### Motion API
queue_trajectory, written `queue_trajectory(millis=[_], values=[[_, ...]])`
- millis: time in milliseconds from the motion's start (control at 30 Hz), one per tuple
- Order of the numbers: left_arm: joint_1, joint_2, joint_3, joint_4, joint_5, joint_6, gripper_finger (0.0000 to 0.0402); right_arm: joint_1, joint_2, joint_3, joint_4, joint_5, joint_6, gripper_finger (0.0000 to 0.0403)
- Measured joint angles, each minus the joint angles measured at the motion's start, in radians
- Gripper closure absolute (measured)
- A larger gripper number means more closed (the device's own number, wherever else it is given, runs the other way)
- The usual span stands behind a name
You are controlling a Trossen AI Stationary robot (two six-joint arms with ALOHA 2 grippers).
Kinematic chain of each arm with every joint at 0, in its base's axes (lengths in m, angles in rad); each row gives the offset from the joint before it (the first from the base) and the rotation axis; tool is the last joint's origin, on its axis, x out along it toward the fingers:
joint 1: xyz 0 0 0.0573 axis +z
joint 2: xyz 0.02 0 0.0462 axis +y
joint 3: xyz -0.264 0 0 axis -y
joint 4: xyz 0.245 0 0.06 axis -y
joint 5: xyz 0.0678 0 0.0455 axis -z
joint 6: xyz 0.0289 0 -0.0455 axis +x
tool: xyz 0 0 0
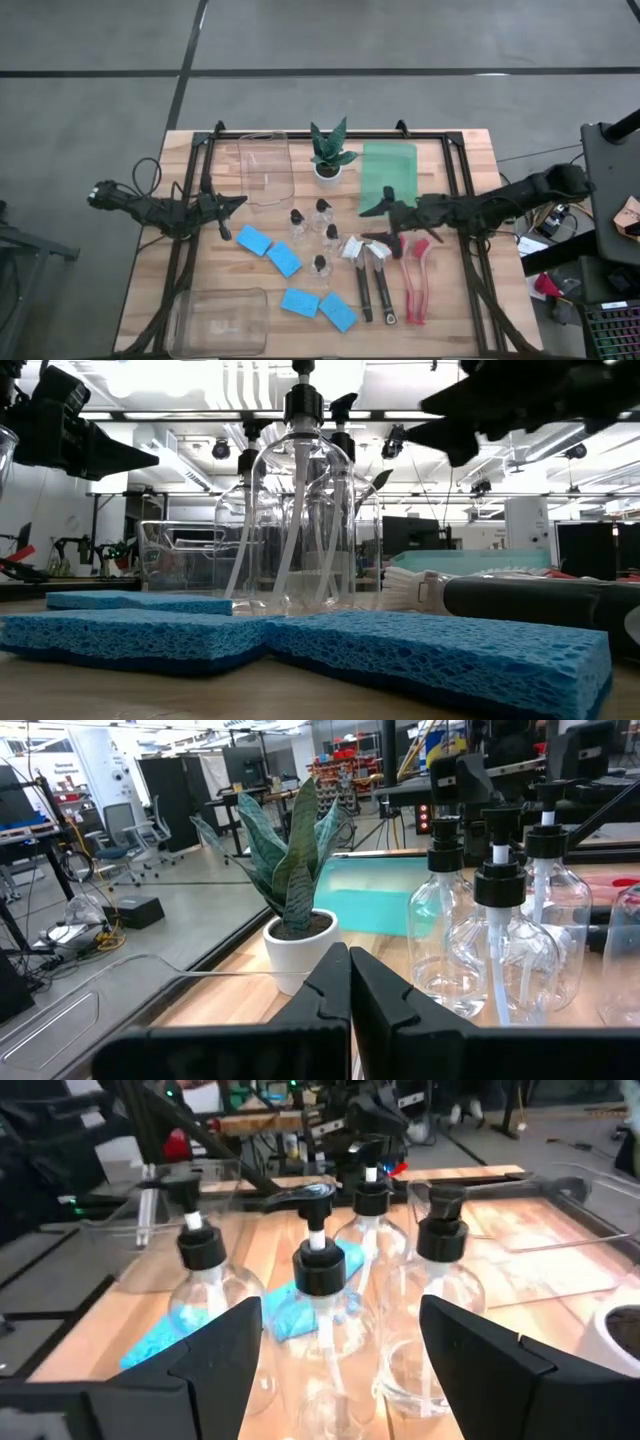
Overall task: Pick & Place Kitchen Sink Supplies
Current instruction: Put the red dish brush into the green bin
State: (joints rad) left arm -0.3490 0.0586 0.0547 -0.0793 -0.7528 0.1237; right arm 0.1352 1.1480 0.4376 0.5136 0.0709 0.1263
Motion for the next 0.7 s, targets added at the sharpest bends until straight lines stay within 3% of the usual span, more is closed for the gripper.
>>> queue_trajectory(millis=[333,700], values=[[0.000,0.000,0.000,0.000,0.000,0.000,0.0401,0.003,0.269,0.154,0.093,-0.052,0.004,0.0149],[0.000,0.000,0.000,0.002,0.000,0.000,0.0401,0.002,0.383,0.211,0.108,-0.046,0.008,0.0135]])
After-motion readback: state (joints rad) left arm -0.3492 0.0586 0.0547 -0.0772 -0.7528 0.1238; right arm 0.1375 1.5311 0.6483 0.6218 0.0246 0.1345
